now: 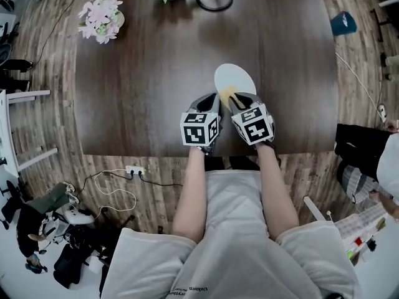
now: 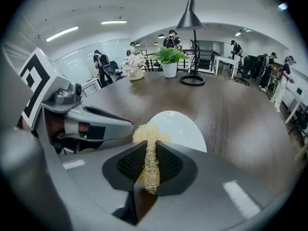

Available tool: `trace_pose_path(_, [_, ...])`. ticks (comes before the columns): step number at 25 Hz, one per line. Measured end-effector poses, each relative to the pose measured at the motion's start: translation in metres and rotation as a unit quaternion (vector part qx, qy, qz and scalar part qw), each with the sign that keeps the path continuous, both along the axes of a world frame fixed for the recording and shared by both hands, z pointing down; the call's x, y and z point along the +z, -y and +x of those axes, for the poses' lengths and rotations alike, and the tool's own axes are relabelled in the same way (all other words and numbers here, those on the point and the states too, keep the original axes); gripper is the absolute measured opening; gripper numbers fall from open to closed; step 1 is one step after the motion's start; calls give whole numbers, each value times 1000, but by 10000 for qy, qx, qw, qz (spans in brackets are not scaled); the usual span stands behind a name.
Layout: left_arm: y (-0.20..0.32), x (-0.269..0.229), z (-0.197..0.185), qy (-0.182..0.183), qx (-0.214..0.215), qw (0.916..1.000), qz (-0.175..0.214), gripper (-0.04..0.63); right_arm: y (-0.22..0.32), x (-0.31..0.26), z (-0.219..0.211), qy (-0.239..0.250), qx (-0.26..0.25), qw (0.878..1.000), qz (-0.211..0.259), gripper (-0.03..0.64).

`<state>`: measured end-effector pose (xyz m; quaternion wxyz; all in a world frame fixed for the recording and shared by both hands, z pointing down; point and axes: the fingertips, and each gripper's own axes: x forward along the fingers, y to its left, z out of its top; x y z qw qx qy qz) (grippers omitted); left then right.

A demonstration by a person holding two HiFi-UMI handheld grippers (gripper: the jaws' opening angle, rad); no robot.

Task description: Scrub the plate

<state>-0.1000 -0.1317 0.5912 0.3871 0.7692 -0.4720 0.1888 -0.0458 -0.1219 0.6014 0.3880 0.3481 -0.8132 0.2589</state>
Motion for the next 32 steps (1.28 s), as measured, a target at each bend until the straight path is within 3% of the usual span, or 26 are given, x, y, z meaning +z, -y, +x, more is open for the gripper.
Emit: trace_pose_path(32, [55,9,-25,4,183,9998,-105,0,62,4,-37,-8,161,9998,135,72])
